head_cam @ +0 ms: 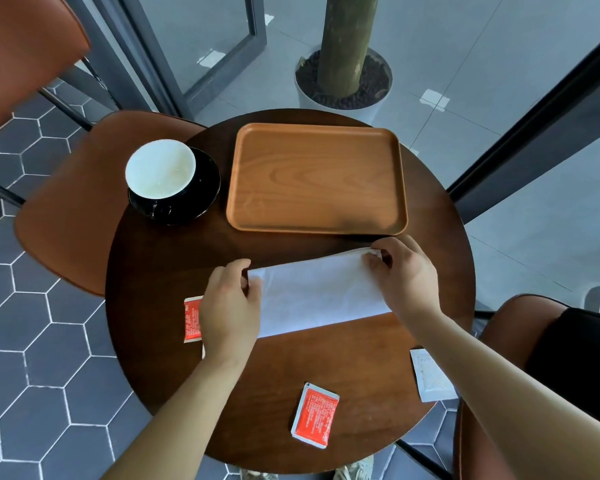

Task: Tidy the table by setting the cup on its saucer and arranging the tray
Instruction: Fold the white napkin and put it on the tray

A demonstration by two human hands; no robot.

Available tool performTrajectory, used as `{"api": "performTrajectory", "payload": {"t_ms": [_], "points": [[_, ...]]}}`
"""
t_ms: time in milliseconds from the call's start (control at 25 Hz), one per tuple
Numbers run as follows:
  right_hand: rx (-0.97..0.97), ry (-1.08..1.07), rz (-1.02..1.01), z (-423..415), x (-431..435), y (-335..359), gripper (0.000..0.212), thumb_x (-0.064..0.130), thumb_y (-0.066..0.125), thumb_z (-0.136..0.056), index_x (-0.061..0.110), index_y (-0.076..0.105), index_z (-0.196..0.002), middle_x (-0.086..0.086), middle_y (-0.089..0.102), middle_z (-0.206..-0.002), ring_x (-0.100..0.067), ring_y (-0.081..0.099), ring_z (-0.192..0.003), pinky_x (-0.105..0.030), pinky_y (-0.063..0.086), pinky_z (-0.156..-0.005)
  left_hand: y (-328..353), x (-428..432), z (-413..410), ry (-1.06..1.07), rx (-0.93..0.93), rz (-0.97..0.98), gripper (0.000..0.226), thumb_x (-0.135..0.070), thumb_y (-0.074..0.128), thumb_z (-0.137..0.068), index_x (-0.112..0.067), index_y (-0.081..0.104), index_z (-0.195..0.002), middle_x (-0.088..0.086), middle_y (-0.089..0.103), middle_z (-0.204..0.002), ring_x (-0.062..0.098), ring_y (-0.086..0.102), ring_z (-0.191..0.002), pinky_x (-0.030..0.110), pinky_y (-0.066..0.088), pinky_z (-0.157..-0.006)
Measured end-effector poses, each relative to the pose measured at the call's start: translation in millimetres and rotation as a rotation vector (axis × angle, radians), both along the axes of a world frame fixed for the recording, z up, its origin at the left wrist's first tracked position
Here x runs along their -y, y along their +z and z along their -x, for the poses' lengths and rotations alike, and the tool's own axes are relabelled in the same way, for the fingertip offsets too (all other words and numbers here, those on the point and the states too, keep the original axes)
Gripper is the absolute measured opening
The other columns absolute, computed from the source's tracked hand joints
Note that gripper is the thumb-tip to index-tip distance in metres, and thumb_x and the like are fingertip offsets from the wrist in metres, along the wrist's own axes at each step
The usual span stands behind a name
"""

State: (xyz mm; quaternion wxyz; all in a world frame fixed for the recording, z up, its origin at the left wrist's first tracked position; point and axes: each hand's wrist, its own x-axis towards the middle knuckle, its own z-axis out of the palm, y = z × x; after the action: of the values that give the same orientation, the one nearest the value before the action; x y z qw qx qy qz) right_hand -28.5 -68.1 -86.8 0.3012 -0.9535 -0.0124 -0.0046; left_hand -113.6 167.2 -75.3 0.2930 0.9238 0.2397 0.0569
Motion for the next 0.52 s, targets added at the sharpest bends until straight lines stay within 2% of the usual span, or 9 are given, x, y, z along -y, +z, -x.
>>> {"api": "performTrajectory", "payload": {"t_ms": [40,120,200,240,280,360,440,520], "points": [[0.009,-0.003,0.000,2,2,1,0.020,0.025,0.063,-0.093,0.014,0.069,-0.108,-0.002,0.064,-0.104,-0.027,0.061,-0.092,-0.033,0.051,-0.074,0,4,4,-0.060,0.030,-0.071,0.035,-0.014,0.068,-0.091,-0.009,0.064,-0.126,0.011,0.063,-0.108,0.026,0.062,-0.098,0.033,0.051,-0.073],[0.125,0.043,0.070,11,9,3,0.029,0.030,0.057,-0.097,0.012,0.066,-0.119,-0.005,0.064,-0.113,-0.028,0.058,-0.100,-0.033,0.048,-0.080,-2,16,15,-0.259,0.118,-0.224,0.044,-0.015,0.068,-0.090,-0.010,0.059,-0.133,0.015,0.057,-0.128,0.031,0.055,-0.121,0.040,0.052,-0.092],[0.263,0.223,0.195,30,5,3,0.037,0.033,0.048,-0.102,0.013,0.059,-0.132,-0.006,0.060,-0.132,-0.030,0.052,-0.119,-0.041,0.047,-0.096,-8,27,19,-0.464,0.088,-0.323,0.051,-0.026,0.055,-0.097,-0.010,0.047,-0.145,0.018,0.042,-0.152,0.036,0.033,-0.146,0.049,0.035,-0.116],[0.266,0.342,0.257,41,-2,0,0.043,0.035,0.042,-0.104,0.016,0.053,-0.140,-0.004,0.052,-0.146,-0.029,0.045,-0.134,-0.042,0.039,-0.107,-11,31,18,-0.522,0.021,-0.359,0.056,-0.033,0.046,-0.100,-0.011,0.038,-0.151,0.018,0.031,-0.160,0.036,0.021,-0.151,0.052,0.026,-0.121],[0.225,0.444,0.318,51,-9,-4,0.048,0.039,0.035,-0.105,0.018,0.044,-0.148,-0.002,0.040,-0.157,-0.028,0.031,-0.146,-0.043,0.028,-0.117,-15,34,17,-0.542,-0.051,-0.385,0.062,-0.041,0.038,-0.102,-0.011,0.029,-0.155,0.018,0.021,-0.164,0.035,0.011,-0.154,0.052,0.019,-0.123],[0.115,0.532,0.456,54,-18,-13,0.059,0.049,0.019,-0.106,0.020,0.025,-0.156,-0.001,0.018,-0.166,-0.026,0.007,-0.154,-0.047,0.010,-0.123,-24,34,12,-0.515,-0.160,-0.423,0.070,-0.052,0.025,-0.102,-0.013,0.013,-0.159,0.018,0.006,-0.167,0.032,0.000,-0.155,0.051,0.010,-0.125],[0.045,0.546,0.572,49,-16,-20,0.066,0.056,0.013,-0.104,0.019,0.015,-0.159,-0.002,0.007,-0.168,-0.026,-0.003,-0.154,-0.049,0.006,-0.123,-33,31,10,-0.504,-0.194,-0.444,0.073,-0.057,0.020,-0.101,-0.014,0.007,-0.159,0.017,0.002,-0.167,0.031,-0.004,-0.155,0.050,0.007,-0.125],[0.043,0.569,0.601,45,-12,-22,0.069,0.059,0.015,-0.104,0.018,0.012,-0.159,-0.003,0.005,-0.168,-0.026,-0.004,-0.154,-0.050,0.006,-0.123,-37,30,10,-0.506,-0.193,-0.440,0.074,-0.058,0.020,-0.101,-0.014,0.008,-0.159,0.016,0.004,-0.167,0.030,-0.002,-0.155,0.051,0.009,-0.125]]}}
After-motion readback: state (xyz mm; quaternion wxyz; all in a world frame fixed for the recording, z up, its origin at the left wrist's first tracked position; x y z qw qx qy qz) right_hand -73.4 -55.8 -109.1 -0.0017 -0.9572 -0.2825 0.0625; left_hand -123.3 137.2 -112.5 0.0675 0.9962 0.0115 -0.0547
